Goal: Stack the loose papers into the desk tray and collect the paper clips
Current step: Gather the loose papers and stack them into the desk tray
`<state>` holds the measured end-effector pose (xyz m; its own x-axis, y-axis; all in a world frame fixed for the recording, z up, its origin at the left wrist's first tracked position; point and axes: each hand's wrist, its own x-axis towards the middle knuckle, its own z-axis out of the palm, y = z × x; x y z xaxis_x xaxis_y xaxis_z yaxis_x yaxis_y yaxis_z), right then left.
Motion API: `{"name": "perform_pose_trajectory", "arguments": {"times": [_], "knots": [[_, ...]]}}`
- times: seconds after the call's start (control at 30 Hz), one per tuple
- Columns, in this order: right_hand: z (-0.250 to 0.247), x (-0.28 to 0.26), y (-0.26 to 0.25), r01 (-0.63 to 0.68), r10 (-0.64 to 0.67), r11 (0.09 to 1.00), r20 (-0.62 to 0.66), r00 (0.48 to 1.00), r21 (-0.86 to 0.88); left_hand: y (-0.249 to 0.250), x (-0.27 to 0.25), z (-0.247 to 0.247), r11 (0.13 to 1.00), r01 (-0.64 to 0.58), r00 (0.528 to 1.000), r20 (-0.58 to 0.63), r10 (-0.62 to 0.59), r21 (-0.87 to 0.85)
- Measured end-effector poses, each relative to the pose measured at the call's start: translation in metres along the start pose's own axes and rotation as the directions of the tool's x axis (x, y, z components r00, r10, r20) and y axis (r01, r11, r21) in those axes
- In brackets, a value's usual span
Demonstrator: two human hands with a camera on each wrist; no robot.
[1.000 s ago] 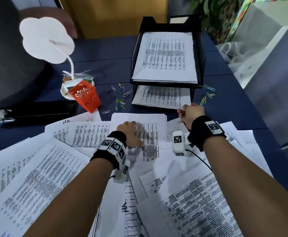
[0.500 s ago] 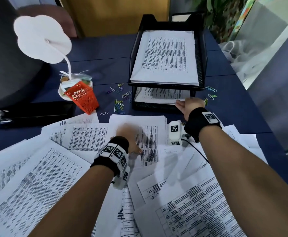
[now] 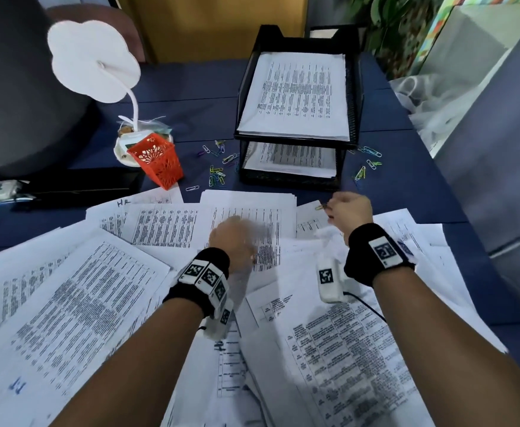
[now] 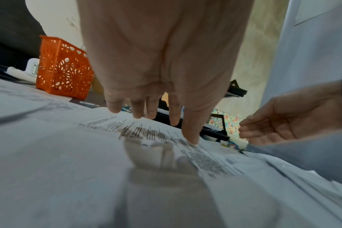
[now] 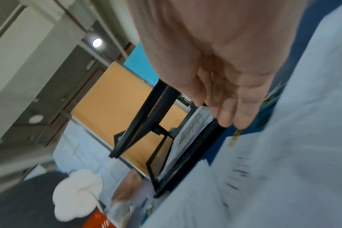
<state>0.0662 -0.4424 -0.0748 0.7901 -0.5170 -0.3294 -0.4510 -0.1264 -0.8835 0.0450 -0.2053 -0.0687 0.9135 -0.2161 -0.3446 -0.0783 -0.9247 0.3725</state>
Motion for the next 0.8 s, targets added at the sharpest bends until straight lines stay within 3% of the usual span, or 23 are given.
{"name": "perform_pose_trajectory", "arguments": {"times": [0.17,0.27,0.37,0.47,0.57,0.8], "knots": [[-0.038,-0.042,0.022,0.067,-0.071,0.961,-0.006,0.997,-0.268,0.023,-0.036,0.009,0.998,-0.068,0.998,-0.010,0.068,-0.003],[-0.061,-0.058,0.032,0.093,-0.104,0.919,-0.010,0.994,-0.383,0.036,-0.051,0.019,0.995,-0.096,0.994,0.054,0.096,-0.017],[-0.085,-0.064,0.045,0.035,-0.053,0.884,-0.024,0.998,-0.465,0.044,-0.061,0.030,0.995,-0.068,0.986,0.146,0.079,-0.078],[-0.108,-0.070,0.055,-0.039,0.051,0.752,-0.001,0.999,-0.658,0.055,-0.070,0.043,0.998,-0.069,0.975,0.212,0.067,0.002],[-0.120,-0.077,0.065,-0.006,0.140,0.585,0.094,0.986,-0.811,0.068,-0.079,0.053,0.997,-0.072,0.969,0.238,0.060,0.042],[-0.122,-0.084,0.072,0.043,0.134,0.574,0.145,0.980,-0.818,0.092,-0.089,0.064,0.986,0.017,0.973,0.230,0.022,-0.165]]}}
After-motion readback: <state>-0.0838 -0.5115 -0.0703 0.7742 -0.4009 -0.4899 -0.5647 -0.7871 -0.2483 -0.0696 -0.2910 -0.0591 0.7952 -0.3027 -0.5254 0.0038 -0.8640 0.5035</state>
